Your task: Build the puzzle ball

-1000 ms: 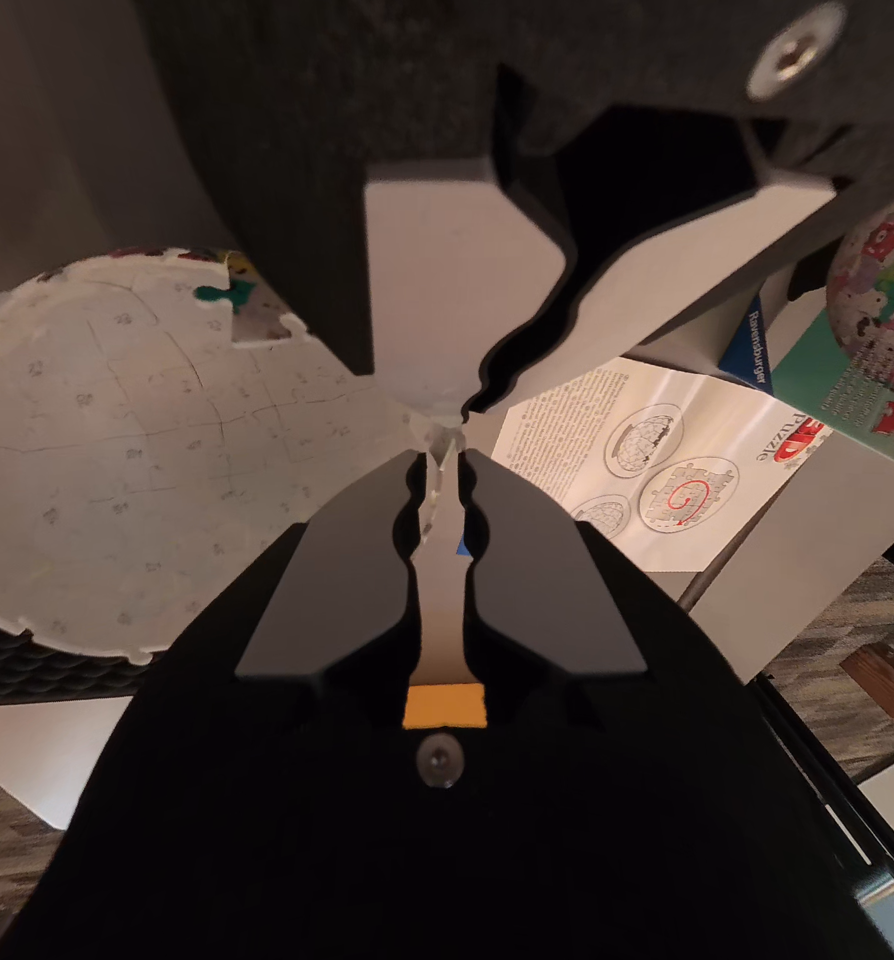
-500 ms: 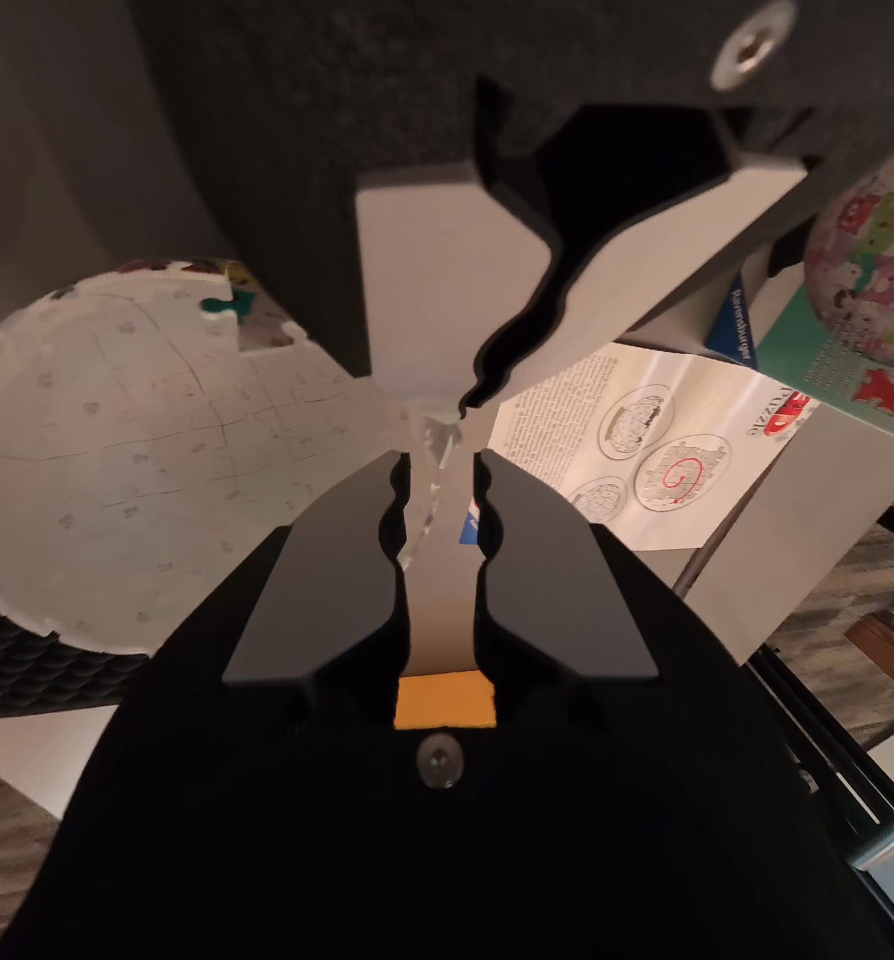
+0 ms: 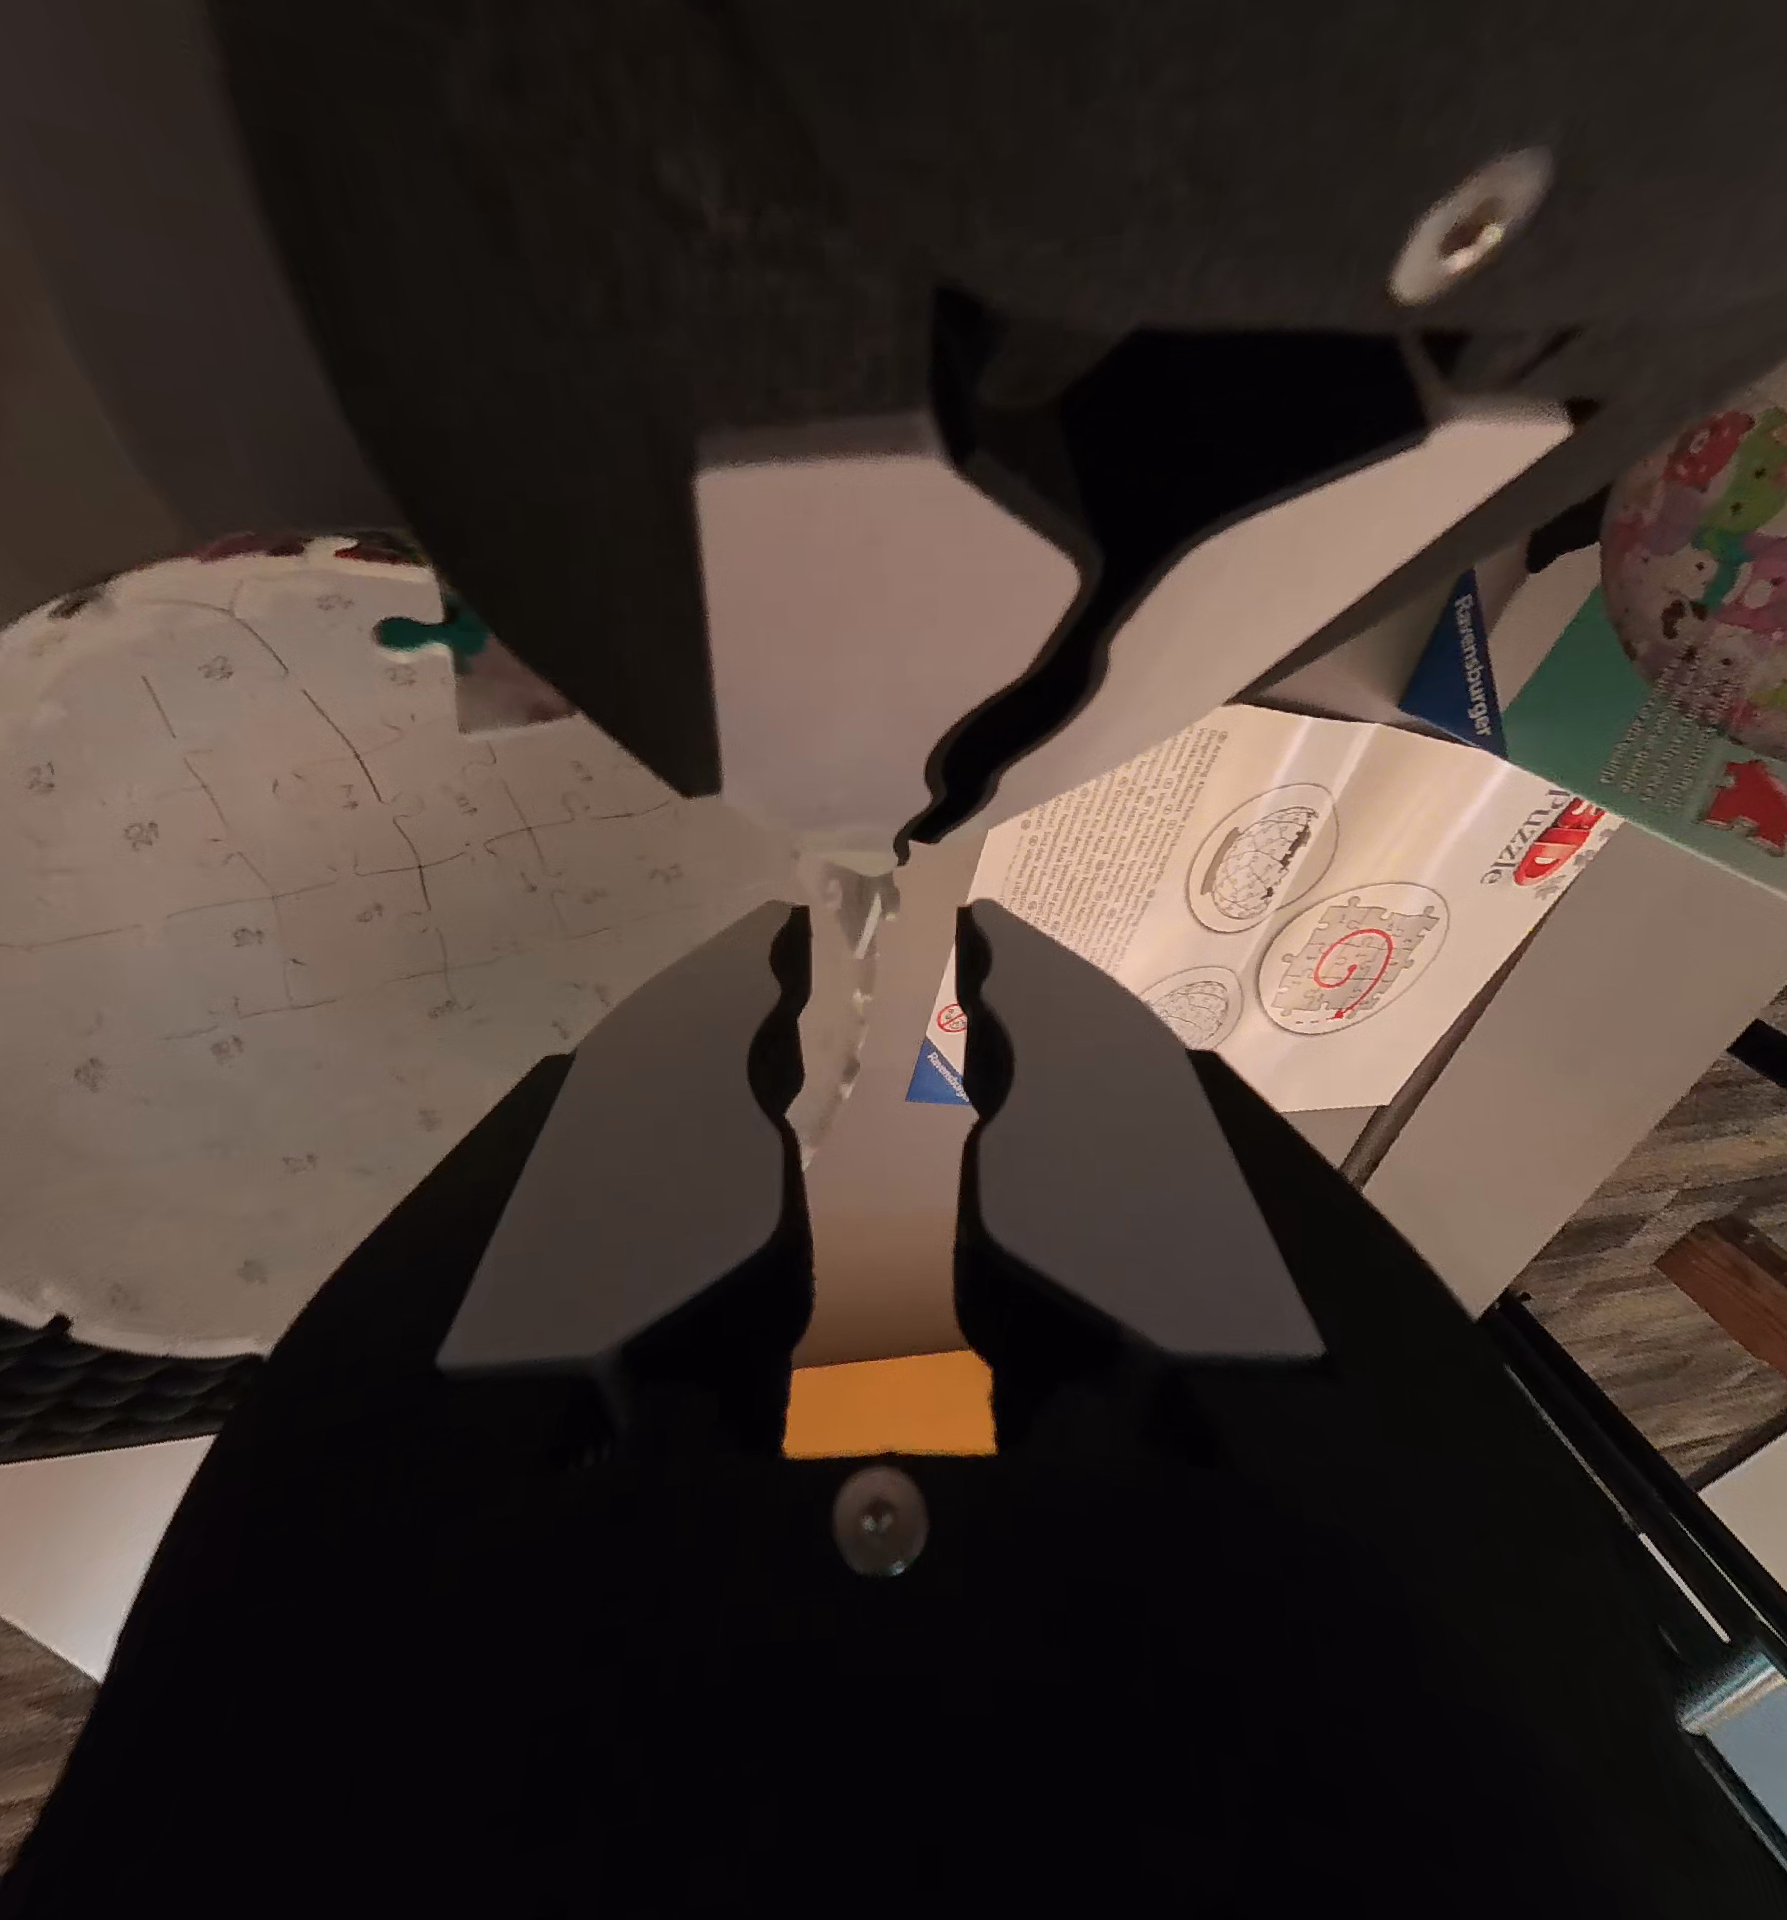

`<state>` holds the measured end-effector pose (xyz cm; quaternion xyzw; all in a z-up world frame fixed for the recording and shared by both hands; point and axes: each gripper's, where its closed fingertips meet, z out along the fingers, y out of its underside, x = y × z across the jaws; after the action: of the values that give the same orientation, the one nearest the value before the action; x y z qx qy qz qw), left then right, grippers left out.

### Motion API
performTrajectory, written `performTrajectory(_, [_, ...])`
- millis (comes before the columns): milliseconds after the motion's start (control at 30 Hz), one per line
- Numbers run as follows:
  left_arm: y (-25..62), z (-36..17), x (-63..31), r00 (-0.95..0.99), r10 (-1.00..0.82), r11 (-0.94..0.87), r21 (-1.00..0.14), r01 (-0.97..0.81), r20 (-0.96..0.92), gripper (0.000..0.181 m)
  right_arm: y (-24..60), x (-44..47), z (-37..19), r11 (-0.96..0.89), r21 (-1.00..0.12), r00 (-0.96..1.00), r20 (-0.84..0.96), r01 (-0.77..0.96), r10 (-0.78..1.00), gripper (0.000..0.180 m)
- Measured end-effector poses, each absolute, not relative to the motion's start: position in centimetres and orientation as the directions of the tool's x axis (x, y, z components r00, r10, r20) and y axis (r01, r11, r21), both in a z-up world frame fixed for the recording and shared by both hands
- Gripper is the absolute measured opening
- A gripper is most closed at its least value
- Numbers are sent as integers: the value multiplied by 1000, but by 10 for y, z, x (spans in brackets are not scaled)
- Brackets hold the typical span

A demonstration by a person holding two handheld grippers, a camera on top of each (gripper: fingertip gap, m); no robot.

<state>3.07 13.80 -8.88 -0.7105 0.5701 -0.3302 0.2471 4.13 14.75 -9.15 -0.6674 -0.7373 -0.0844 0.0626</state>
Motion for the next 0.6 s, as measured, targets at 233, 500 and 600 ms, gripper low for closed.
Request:
performTrajectory(233, [140,-89,30,140,-971,-238,-727,-644,193,2,146,39,-95,103,31,-107,178,994,978,22])
performTrajectory(500, [139,-89,31,136,-974,-224,-726,-650,178,2,145,44,-102,111,82,-122,154,990,980,16])
performTrajectory(600, [138,-89,31,136,-974,-228,-728,-647,184,2,144,44,-102,110,86,-121,147,990,982,15])
